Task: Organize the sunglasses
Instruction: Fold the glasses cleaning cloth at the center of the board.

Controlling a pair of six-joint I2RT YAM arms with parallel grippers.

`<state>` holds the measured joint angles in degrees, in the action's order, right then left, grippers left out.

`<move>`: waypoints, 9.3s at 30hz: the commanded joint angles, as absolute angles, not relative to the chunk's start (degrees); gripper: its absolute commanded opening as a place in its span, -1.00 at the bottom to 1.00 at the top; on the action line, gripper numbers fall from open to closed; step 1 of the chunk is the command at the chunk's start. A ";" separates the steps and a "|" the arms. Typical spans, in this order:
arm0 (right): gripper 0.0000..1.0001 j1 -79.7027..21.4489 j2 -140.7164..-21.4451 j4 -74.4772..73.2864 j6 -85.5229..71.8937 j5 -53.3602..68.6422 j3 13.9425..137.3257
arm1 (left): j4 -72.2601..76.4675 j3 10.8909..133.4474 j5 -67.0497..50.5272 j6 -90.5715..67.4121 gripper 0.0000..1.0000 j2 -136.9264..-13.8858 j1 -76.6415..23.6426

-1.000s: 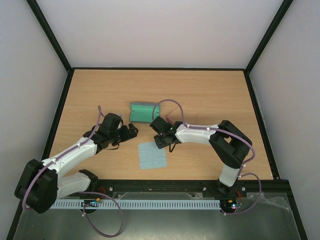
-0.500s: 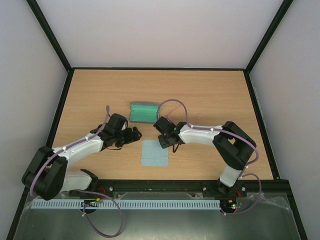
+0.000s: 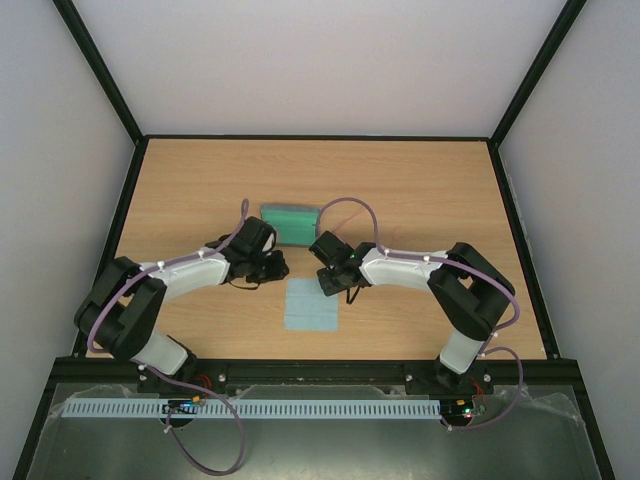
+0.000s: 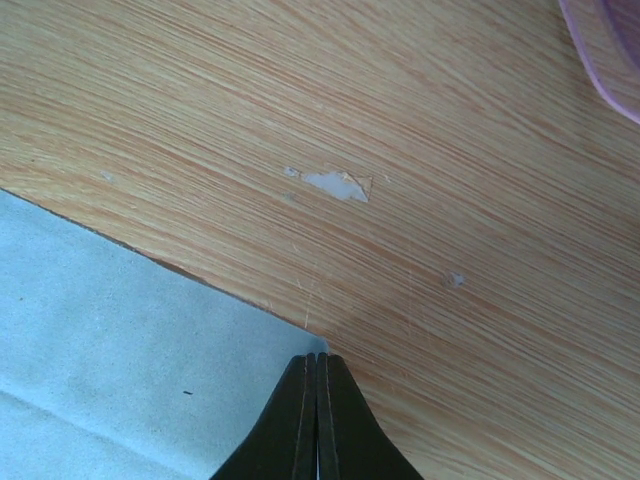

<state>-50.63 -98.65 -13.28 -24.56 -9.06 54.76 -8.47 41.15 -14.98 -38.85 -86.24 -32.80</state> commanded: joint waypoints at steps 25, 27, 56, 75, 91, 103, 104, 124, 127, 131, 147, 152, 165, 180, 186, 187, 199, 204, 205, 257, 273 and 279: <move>-0.97 -50.51 -97.29 -13.12 -24.87 -7.45 53.14 | -15.40 47.53 -1.63 -34.82 -0.63 -94.49 -41.88; -0.97 -50.51 -97.29 -13.14 -24.92 -7.35 53.17 | -15.51 47.57 -1.43 -34.97 -0.65 -94.94 -42.05; -0.97 -50.48 -92.35 -12.93 -24.52 -4.58 52.03 | -16.02 46.83 -1.26 -35.94 -0.95 -89.30 -42.36; -0.97 -50.88 -90.24 -11.49 -24.35 -2.51 49.15 | -14.59 42.86 -2.63 -36.74 -0.95 -86.22 -42.45; -0.97 -52.34 -88.16 -13.43 -23.99 -3.76 48.14 | -14.55 41.61 -3.05 -37.05 -0.95 -84.77 -43.71; -0.97 -53.31 -86.83 -13.52 -24.58 -3.60 46.20 | -15.54 41.11 -2.82 -37.38 -0.95 -83.06 -44.20; -0.97 -53.41 -86.65 -13.62 -24.65 -3.54 46.08 | -15.55 41.05 -2.88 -37.49 -0.95 -83.00 -44.27; -0.97 -54.81 -84.83 -14.55 -25.53 -3.43 45.01 | -16.09 39.70 -2.46 -38.41 -0.95 -81.31 -45.44; -0.97 -55.05 -84.61 -14.59 -25.62 -3.44 44.92 | -16.19 39.51 -2.46 -38.63 -0.95 -80.95 -45.53; -0.97 -55.24 -84.52 -14.71 -25.75 -3.58 44.80 | -16.43 39.22 -2.46 -38.85 -0.95 -80.41 -45.67; -0.97 -55.99 -83.58 -15.20 -26.16 -4.00 43.95 | -17.27 38.76 -2.20 -39.81 -0.95 -79.63 -46.70; -0.97 -56.16 -83.37 -15.20 -26.19 -4.14 43.60 | -18.05 38.77 -1.68 -39.82 -0.95 -79.51 -46.74; -0.97 -56.80 -83.23 -15.56 -26.43 -3.96 43.51 | -18.28 38.33 -2.27 -39.93 -0.95 -78.86 -46.84; -0.97 -57.39 -83.51 -15.21 -27.16 -4.40 42.63 | -17.12 37.47 -2.99 -40.78 -0.95 -79.09 -48.14; -0.97 -57.53 -83.59 -14.94 -27.24 -4.13 42.36 | -16.69 37.03 -2.99 -40.96 -0.95 -79.49 -48.23; -0.97 -57.55 -83.58 -14.88 -27.24 -4.13 42.30 | -16.58 36.98 -2.99 -41.00 -0.95 -79.65 -48.18; -0.97 -57.66 -83.86 -14.51 -27.42 -4.13 41.66 | -16.00 36.68 -3.43 -41.42 -0.96 -79.89 -48.49; -0.97 -57.70 -84.07 -14.34 -27.42 -4.04 41.66 | -16.25 36.65 -3.47 -41.48 -0.92 -79.97 -48.45; -0.96 -57.66 -84.11 -14.35 -27.42 -4.04 41.68 | -16.30 36.65 -3.48 -41.53 -0.90 -79.99 -48.46; -0.54 -60.01 -75.94 -13.86 -33.09 1.82 36.47 | -22.84 37.64 -0.38 -44.37 -0.39 -73.10 -48.67; -0.24 -59.46 -75.40 -17.31 -40.82 -2.88 40.16 | -18.87 36.07 -6.04 -46.41 -0.94 -71.86 -48.58; -0.34 -59.86 -74.73 -15.01 -42.89 1.70 36.64 | -18.16 35.78 -7.73 -46.63 -0.96 -71.55 -48.58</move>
<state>-59.59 -74.74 -13.82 -40.25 -1.06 38.79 -19.33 36.34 -5.76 -46.30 -71.88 -48.36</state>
